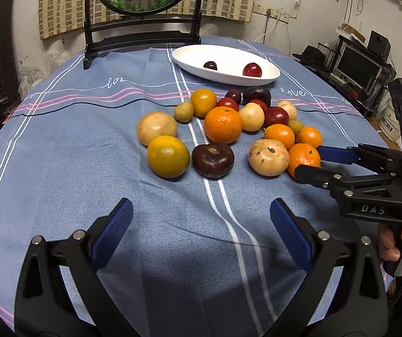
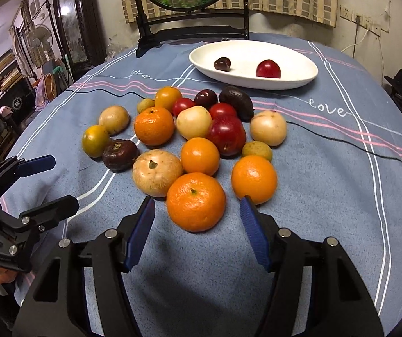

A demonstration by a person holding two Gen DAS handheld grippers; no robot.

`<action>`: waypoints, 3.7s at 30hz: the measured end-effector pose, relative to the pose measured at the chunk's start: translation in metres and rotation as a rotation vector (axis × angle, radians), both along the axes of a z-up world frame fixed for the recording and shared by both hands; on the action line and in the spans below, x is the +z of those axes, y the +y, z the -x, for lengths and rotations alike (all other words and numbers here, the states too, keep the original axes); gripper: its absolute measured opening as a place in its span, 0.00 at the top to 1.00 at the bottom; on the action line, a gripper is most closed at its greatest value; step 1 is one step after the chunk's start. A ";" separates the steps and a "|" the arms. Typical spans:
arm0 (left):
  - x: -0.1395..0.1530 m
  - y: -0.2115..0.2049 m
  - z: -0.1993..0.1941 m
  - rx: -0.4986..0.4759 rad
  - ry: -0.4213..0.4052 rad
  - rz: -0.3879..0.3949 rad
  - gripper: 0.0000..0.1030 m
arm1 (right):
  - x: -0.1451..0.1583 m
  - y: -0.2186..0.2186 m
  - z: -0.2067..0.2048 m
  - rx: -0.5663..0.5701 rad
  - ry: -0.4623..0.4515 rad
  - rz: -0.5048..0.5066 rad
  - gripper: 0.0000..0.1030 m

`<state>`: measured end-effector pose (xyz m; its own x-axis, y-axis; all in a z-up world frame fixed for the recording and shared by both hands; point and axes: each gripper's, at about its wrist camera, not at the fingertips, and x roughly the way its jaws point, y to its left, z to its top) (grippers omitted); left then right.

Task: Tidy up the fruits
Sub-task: 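Return both tools to the fruit cluster, then grasp the orange with the right tool while the left tool grasps the yellow citrus, then carry the orange and yellow citrus to the plate and release both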

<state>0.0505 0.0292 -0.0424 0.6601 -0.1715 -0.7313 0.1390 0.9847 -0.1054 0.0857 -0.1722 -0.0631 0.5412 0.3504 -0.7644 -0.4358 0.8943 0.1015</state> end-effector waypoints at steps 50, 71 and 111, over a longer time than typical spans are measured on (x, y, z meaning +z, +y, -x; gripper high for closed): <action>-0.008 0.024 -0.061 -0.048 0.054 -0.053 0.59 | -0.011 -0.028 -0.015 -0.015 0.126 -0.203 0.57; 0.075 -0.007 -0.142 -0.137 -0.035 0.142 0.59 | 0.064 -0.036 -0.073 -0.052 -0.080 -0.308 0.57; 0.060 -0.002 -0.111 0.100 -0.131 0.044 0.03 | 0.046 -0.043 -0.094 -0.105 -0.148 -0.110 0.38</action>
